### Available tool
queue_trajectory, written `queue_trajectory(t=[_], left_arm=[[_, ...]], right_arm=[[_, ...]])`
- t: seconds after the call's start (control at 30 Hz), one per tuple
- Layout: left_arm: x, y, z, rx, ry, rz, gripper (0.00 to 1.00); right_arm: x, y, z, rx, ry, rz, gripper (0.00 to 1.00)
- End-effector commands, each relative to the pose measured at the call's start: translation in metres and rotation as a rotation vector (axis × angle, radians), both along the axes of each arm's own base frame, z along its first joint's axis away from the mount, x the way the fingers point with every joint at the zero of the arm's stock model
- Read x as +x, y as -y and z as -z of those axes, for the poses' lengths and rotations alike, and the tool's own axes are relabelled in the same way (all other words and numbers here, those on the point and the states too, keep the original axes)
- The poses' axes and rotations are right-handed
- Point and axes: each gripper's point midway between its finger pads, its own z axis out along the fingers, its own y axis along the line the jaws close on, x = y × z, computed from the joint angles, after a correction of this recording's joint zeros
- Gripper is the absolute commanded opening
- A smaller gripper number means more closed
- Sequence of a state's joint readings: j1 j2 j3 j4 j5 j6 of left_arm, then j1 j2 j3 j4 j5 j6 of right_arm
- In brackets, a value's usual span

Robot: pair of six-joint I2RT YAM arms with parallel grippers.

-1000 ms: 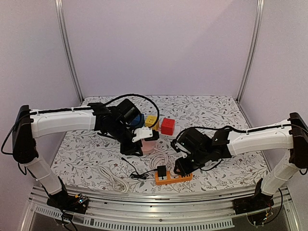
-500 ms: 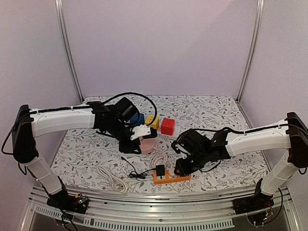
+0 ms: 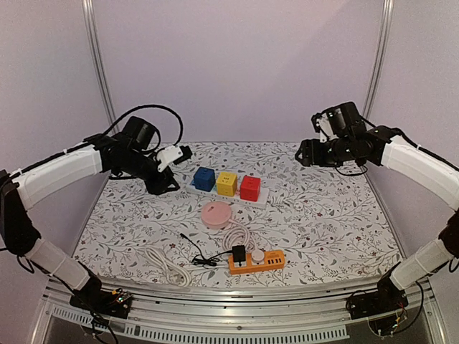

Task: Insert the plug

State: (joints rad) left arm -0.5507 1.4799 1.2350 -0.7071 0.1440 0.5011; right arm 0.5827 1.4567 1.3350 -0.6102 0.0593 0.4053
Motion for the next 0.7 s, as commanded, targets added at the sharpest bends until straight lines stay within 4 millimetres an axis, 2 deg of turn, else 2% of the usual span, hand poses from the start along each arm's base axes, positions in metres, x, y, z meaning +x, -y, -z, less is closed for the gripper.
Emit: queue_trajectory(t=[0.0,0.07,0.2,0.27,0.33,0.4,0.57,0.67], left_arm=[[0.039,-0.084,-0.006,-0.061,0.067,-0.314,0.53],[0.058,-0.129,-0.006,-0.124,0.098,-0.500,0.67],[0.075,-0.221,-0.003,-0.271,0.174,-0.841,0.96],[0.070,-0.254,0.009,-0.362,0.180,-0.944,0.99],[0.067,-0.275,0.015,-0.405,0.201,-1.006,1.00],[0.065,-0.285,0.023,-0.410,0.200,-1.042,0.99],[0.063,-0.283,0.041,-0.425,0.138,-1.064,0.99],[0.063,-0.284,0.047,-0.421,0.116,-1.074,1.00]], right_arm=[[0.035,0.130,-0.004,-0.075,0.104,0.317,0.83],[0.038,0.186,-0.003,-0.049,0.142,0.465,0.85],[0.023,0.267,0.004,-0.045,0.229,0.705,0.90],[0.009,0.294,0.007,-0.102,0.271,0.833,0.94],[0.000,0.303,0.013,-0.131,0.287,0.881,0.99],[-0.005,0.303,0.025,-0.159,0.273,0.864,0.99],[-0.005,0.298,0.049,-0.123,0.268,0.851,0.98],[-0.005,0.298,0.050,-0.121,0.297,0.847,0.99]])
